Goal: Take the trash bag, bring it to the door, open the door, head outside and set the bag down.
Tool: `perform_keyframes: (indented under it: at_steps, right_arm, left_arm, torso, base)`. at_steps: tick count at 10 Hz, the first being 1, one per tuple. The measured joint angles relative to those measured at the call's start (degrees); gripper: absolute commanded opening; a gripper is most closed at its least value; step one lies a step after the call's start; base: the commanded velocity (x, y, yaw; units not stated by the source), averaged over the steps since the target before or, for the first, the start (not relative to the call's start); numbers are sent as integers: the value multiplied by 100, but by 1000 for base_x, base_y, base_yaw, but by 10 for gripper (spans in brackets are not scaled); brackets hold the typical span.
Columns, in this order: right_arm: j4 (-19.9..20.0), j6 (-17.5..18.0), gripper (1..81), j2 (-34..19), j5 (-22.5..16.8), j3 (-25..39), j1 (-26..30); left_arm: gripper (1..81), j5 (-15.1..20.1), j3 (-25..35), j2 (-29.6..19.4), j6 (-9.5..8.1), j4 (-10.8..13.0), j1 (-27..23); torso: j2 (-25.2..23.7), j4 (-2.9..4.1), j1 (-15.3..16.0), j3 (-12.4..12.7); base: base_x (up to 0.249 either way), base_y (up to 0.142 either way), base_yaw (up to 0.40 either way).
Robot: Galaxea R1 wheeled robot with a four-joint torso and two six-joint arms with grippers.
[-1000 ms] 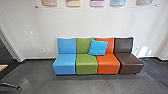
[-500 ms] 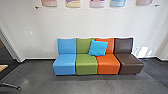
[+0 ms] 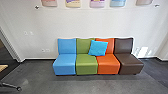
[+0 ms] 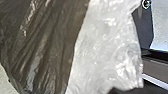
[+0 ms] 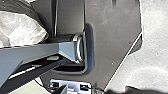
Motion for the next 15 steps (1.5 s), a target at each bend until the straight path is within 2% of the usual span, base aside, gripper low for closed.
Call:
perform_keyframes:
  at_steps: [6,15]
  right_arm:
    - [-11,0,811,2,-24,-11,0]
    - [-30,-16,811,-9,-33,-22,5]
  left_arm:
    - [10,-10,0,-30,0,11,-2]
    - [10,-10,-4,-27,2,27,-40]
  torso:
    - [0,0,0,0]
    - [0,0,2,0]
  base:
    - [0,0,-15]
    - [0,0,-218]
